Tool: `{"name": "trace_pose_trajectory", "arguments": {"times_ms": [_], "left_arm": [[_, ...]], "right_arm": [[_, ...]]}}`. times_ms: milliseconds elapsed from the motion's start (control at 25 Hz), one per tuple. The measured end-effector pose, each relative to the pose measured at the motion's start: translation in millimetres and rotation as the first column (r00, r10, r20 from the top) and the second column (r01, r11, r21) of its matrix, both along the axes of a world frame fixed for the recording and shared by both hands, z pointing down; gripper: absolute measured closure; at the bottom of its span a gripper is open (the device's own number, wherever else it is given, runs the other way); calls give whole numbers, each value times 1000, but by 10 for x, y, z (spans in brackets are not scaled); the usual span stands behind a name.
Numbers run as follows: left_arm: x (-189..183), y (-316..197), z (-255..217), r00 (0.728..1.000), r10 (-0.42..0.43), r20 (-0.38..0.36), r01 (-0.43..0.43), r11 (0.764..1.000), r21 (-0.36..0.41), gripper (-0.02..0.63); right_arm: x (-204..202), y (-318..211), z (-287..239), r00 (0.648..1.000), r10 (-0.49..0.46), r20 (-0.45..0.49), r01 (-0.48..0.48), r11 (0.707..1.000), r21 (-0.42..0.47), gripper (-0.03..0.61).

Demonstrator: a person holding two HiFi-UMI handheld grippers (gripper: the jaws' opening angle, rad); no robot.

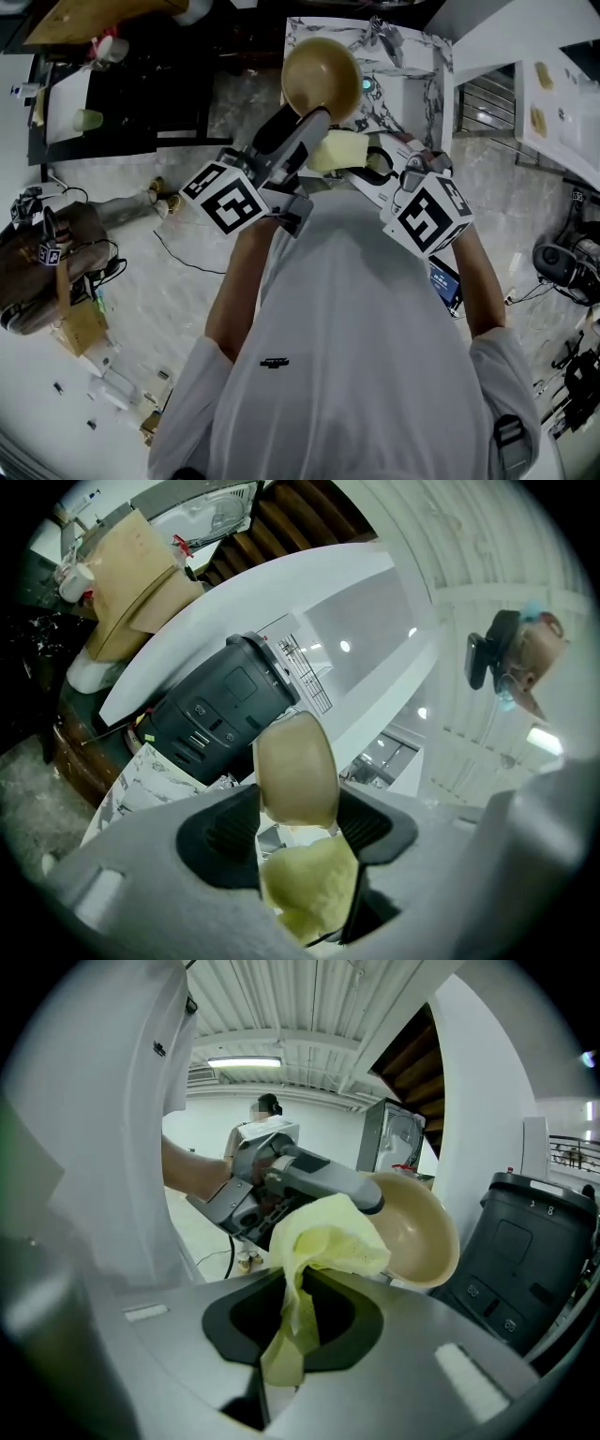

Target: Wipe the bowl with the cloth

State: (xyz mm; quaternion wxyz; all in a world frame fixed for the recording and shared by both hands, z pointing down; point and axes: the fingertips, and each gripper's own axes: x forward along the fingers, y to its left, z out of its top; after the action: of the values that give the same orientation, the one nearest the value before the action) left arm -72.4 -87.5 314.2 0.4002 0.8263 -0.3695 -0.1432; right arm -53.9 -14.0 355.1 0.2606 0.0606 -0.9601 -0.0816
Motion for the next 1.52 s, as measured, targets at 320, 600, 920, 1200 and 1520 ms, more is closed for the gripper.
{"name": "trace_pose_trajectory", "arguments": {"times_ms": [320, 600, 920, 1200, 1520], "left_arm": [[164, 85, 25, 998, 62, 16, -61, 998, -9, 356], [287, 109, 21, 994, 105, 20, -105, 994, -6, 356], [387, 165, 21, 986, 162, 26, -162, 987, -1, 356], [464, 280, 34, 974, 225, 15, -225, 974, -5, 356], [559, 319, 77, 963, 265, 48, -265, 964, -6, 356]], "right_arm": [[178, -272, 100, 991, 130, -23, -130, 991, -15, 537], [445, -539, 104, 964, 264, 18, -263, 964, -38, 537], [725, -752, 125, 935, 354, 9, -354, 935, -21, 537], [950, -936, 81, 909, 417, 17, -417, 909, -7, 537], [1037, -1198, -64, 897, 440, 43, -442, 897, 20, 538]]}}
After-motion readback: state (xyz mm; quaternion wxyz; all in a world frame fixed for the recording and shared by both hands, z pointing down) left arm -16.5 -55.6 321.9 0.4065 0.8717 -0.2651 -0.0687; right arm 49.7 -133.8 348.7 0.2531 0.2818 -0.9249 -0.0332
